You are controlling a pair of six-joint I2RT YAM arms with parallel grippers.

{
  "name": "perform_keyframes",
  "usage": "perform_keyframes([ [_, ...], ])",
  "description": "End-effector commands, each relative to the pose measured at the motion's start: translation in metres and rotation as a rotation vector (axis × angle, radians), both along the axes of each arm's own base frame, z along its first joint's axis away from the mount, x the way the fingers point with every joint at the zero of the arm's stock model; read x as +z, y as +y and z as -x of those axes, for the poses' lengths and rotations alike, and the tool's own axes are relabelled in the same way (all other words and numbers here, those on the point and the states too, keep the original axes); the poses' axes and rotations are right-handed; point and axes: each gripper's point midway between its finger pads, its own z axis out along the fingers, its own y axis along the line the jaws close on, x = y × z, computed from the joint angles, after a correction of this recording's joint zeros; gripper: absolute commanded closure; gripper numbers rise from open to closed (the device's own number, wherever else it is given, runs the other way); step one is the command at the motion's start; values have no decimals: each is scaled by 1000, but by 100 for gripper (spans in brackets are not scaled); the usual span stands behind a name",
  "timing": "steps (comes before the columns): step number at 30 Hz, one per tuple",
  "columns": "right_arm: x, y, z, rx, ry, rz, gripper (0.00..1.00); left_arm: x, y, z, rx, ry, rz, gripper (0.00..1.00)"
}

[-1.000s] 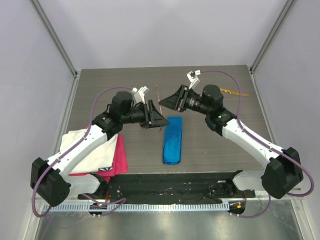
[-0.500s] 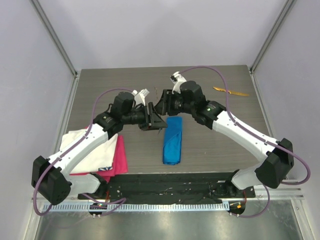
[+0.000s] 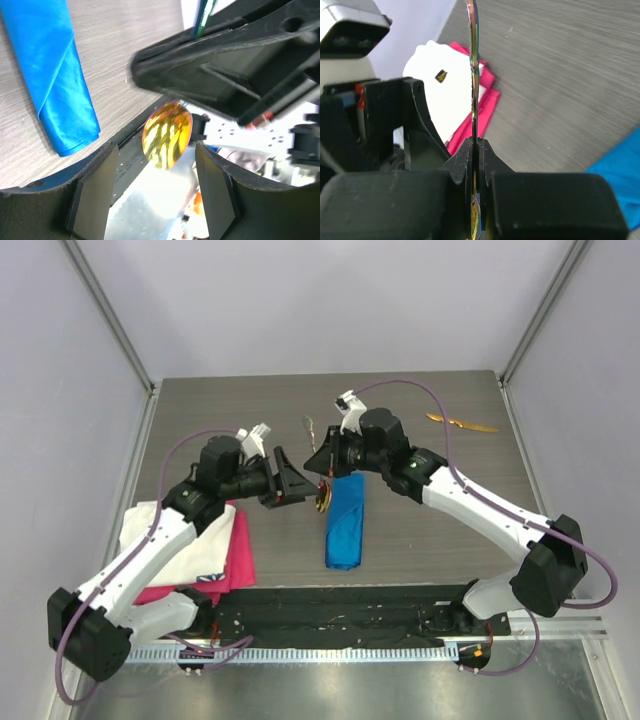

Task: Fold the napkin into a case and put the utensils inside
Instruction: Pass from the left arm to the right, then pass from the right arm to the left

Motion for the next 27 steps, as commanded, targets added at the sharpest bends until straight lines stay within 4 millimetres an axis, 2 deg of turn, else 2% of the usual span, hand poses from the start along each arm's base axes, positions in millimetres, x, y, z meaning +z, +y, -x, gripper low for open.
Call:
perform_keyframes([
  [1,46,7,20,156,-79,-208,99,26,15,4,19,-45,142,35],
  [3,56,11,35,239,-83,-268,99,30,23,2,43,-56,178,37],
  [4,52,10,41,261,-71,-278,99,39,32,-2,72,-86,204,37],
  [6,57,11,49,296,-79,-317,99,54,35,-6,67,-141,251,34],
  [7,53,10,56,313,-48,-330,99,56,35,-9,71,-133,261,34],
  [8,53,11,58,322,-47,-339,99,67,37,-15,73,-179,287,32],
  [11,49,11,68,343,-17,-354,99,77,35,-27,74,-179,337,31],
  [14,48,11,76,350,-1,-363,99,75,33,-40,88,-145,352,31],
  [15,47,11,76,349,3,-363,99,87,32,-42,72,-197,392,31],
  [16,46,11,78,351,8,-362,99,91,31,-43,67,-194,419,31],
  [19,45,12,82,358,22,-371,99,90,28,-51,75,-166,449,34],
  [21,45,16,86,365,30,-385,99,88,26,-55,69,-154,455,39],
  [22,42,17,87,366,40,-385,99,94,26,-55,63,-176,471,44],
  [23,43,19,87,368,39,-391,99,96,24,-54,48,-176,480,57],
  [25,38,20,83,334,63,-394,98,93,20,-55,23,-160,474,71],
  [26,34,20,81,313,88,-383,90,92,19,-55,9,-154,460,88],
  [27,28,17,71,242,103,-362,83,80,18,-56,-13,-183,394,93],
])
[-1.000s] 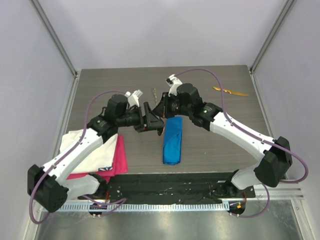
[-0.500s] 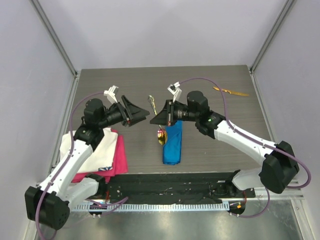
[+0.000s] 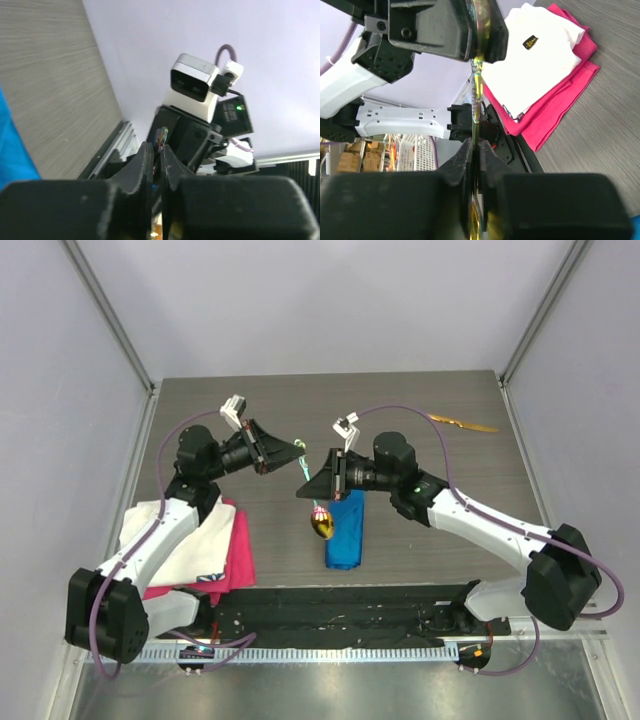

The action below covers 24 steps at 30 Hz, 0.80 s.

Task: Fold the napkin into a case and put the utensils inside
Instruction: Pass from the right arm to the left

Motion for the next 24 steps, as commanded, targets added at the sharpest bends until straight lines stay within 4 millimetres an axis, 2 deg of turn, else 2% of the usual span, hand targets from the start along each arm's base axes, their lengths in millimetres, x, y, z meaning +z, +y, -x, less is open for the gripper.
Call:
perform_keyframes([
  [1,19,-5,-8,-105,-9,-14,77,5,-3,1,-73,-122,-98,96],
  [2,2,-13,-7,-136,39,70,71,-6,-2,5,-92,-27,-184,98],
  [3,-5,-21,-10,-178,44,119,69,-13,0,4,-94,-47,-244,100],
  [4,-4,-32,-12,-231,33,147,60,-19,3,2,-100,-101,-309,100],
  [6,-15,-40,-4,-237,71,177,53,-22,7,3,-101,-85,-356,100],
  [7,-25,-42,5,-223,109,182,43,-22,6,3,-112,-85,-352,100],
  [8,-21,-43,10,-217,106,161,43,-21,4,4,-124,-90,-342,100],
  [9,-32,-46,15,-219,125,172,43,-18,2,3,-134,-109,-332,100],
  [10,-33,-49,17,-229,132,168,44,-16,1,5,-149,-120,-324,100],
  [11,-26,-51,21,-231,135,136,45,-15,1,4,-151,-129,-321,100],
  [13,-31,-53,26,-234,153,126,48,-11,-1,3,-155,-149,-311,100],
  [14,-25,-53,29,-232,154,97,50,-11,-1,4,-161,-145,-305,100],
  [17,-31,-52,34,-223,176,90,56,-9,-4,2,-164,-144,-279,100],
  [21,-28,-45,37,-197,181,37,65,-9,-7,3,-170,-150,-264,100],
  [24,-25,-39,39,-185,186,11,66,-10,-9,3,-172,-153,-267,100],
])
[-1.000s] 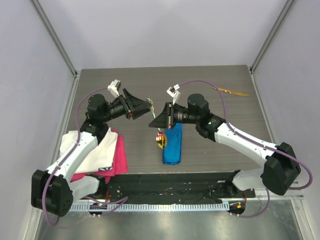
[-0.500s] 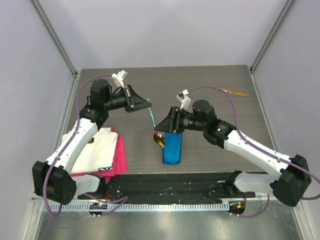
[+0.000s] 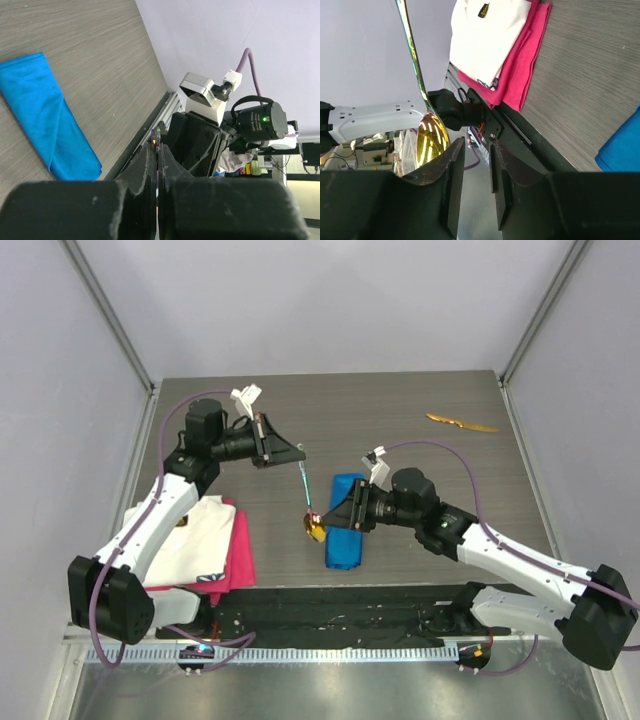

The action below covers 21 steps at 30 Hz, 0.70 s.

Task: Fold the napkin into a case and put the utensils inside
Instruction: Pass from the right arm to the left, then pass from the left arm to the right

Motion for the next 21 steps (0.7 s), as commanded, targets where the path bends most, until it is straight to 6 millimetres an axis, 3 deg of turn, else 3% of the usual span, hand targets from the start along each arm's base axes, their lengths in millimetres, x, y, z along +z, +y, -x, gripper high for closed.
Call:
perform_keyframes([
  [1,24,10,2,10,-35,-95,65,13,-6,6,-44,-45,36,100],
  [6,26,-12,-6,-90,-76,-7,54,14,-4,13,-60,-91,29,100],
  [9,35,-13,0,-70,-84,-25,53,13,-3,17,-75,-116,23,100],
  [12,36,-8,5,-34,-82,-55,54,12,-3,18,-86,-123,24,100],
  [14,26,0,12,0,-48,-48,56,12,-4,16,-87,-121,25,100],
  [21,33,16,15,37,-63,-111,59,18,-8,17,-92,-128,34,100],
])
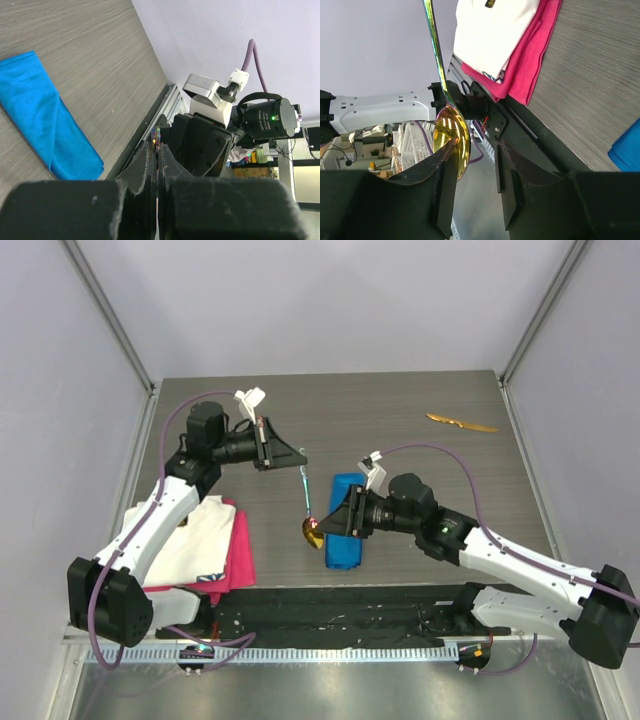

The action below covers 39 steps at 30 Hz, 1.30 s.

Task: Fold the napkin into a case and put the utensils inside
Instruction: Pass from the left arm to the right, then insert the spoon into the folded napkin.

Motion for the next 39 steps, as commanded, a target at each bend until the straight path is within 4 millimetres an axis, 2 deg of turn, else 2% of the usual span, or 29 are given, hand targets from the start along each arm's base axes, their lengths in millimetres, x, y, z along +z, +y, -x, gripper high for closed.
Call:
perform_keyframes([
  [1,28,11,1,29,-45,-115,60,19,-4,6,-38,-75,32,100],
  [4,25,15,2,31,-20,-137,65,16,-7,5,-41,-66,31,100],
  [6,22,15,4,29,-1,-146,74,13,-10,4,-38,-56,31,100],
  [7,19,15,5,29,11,-149,88,12,-11,3,-36,-56,32,100],
  [9,24,16,7,33,21,-182,94,10,-14,1,-36,-47,32,100],
  [10,20,16,9,34,33,-183,99,9,-16,1,-37,-47,33,100],
  [13,15,11,11,12,52,-190,99,4,-20,-2,-29,-31,27,99],
  [15,11,6,9,-20,64,-186,99,0,-20,-6,-13,-19,21,95],
  [16,11,2,9,-35,60,-186,99,-1,-20,-7,-7,-12,18,90],
  [17,3,-3,10,-52,77,-159,99,-7,-20,-7,-1,1,12,74],
  [18,-1,-7,7,-86,82,-145,99,-10,-19,-11,21,3,5,64],
  [19,-2,-12,8,-98,83,-142,99,-13,-19,-14,32,3,-3,39],
  [20,-16,-18,11,-112,113,-88,99,-22,-17,-14,45,37,-31,31],
  [22,-26,-27,12,-141,119,-41,99,-34,-11,-26,117,44,-93,29],
  [23,-42,-35,17,-151,157,11,99,-44,-7,-28,143,82,-131,29],
  [24,-47,-38,19,-154,170,20,99,-51,-4,-31,166,100,-162,30],
  [26,-67,-47,28,-166,226,47,99,-60,-2,-43,195,111,-209,39],
  [27,-75,-49,31,-166,246,62,99,-64,-4,-45,194,127,-214,44],
  [28,-91,-54,37,-164,283,87,99,-72,-8,-49,193,159,-214,53],
  [31,-114,-63,47,-175,346,119,99,-76,-27,-56,173,160,-206,68],
  [32,-118,-64,49,-174,359,125,99,-90,-32,-62,178,186,-228,71],
  [33,-123,-65,49,-176,368,138,99,-95,-43,-59,158,190,-239,75],
  [34,-129,-66,51,-171,380,151,99,-94,-51,-66,153,181,-233,83],
  [35,-132,-67,54,-147,395,162,99,-109,-58,-70,149,210,-249,85],
  [36,-140,-72,48,-161,417,186,99,-116,-64,-73,147,220,-254,87],
  [37,-144,-75,47,-164,431,190,99,-115,-73,-77,140,202,-248,91],
  [38,-143,-74,47,-149,442,177,99,-131,-79,-82,142,232,-265,92],
  [39,-144,-76,39,-164,445,173,99,-135,-83,-84,137,234,-265,92],
])
